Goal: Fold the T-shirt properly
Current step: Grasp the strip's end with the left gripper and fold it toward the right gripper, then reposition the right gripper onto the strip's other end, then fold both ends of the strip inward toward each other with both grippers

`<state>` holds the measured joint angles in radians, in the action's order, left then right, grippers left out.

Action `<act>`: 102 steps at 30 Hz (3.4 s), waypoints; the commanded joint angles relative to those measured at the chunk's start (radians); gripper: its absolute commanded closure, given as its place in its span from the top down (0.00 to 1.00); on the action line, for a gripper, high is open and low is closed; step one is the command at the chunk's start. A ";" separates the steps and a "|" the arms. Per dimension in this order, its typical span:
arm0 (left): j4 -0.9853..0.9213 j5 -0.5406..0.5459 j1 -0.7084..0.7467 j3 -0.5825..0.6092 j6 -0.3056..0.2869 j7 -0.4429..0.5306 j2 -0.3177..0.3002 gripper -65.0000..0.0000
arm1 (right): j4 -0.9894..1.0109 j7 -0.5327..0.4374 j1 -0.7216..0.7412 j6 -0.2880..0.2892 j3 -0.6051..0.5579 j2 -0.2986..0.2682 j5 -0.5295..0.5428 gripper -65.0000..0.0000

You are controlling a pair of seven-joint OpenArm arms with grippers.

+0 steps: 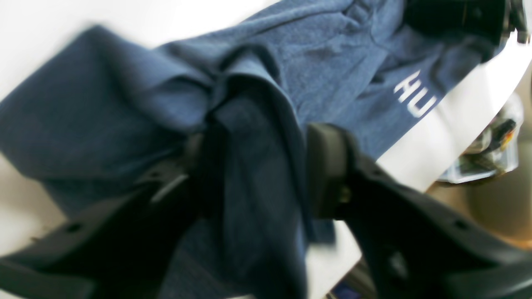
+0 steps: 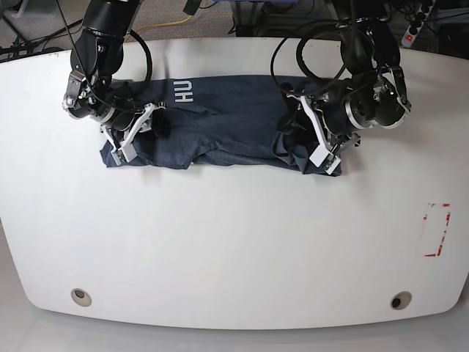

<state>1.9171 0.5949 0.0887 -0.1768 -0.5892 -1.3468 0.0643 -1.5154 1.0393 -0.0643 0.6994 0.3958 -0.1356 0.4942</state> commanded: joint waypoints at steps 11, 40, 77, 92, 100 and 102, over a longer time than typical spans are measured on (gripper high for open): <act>0.078 0.026 -0.076 0.196 0.197 0.014 0.015 0.60 | -0.011 0.016 0.008 -0.001 0.004 -0.008 -0.007 0.30; -0.221 0.018 0.038 -0.002 0.048 0.295 -0.254 0.34 | -0.158 0.065 -0.007 -0.001 0.177 -0.069 0.361 0.80; -0.255 0.018 0.038 0.000 0.048 0.297 -0.257 0.32 | 0.117 0.103 0.013 -0.001 0.249 0.001 0.360 0.40; -0.256 0.017 0.035 0.139 0.058 0.297 -0.229 0.32 | -0.268 0.137 -0.035 -0.090 0.203 0.034 0.369 0.00; -0.256 -0.145 0.035 0.144 0.051 0.297 -0.140 0.32 | -0.419 0.147 -0.035 -0.091 0.038 0.066 0.369 0.00; -0.256 -0.186 0.035 0.144 0.050 0.297 -0.117 0.32 | -0.426 0.147 -0.029 -0.091 -0.022 0.086 0.366 0.00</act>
<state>1.6516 0.4412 0.1280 -0.0341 -0.5331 -1.0443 -0.0620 -1.9160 1.2095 -0.1074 0.6029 0.4038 -0.0586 0.8379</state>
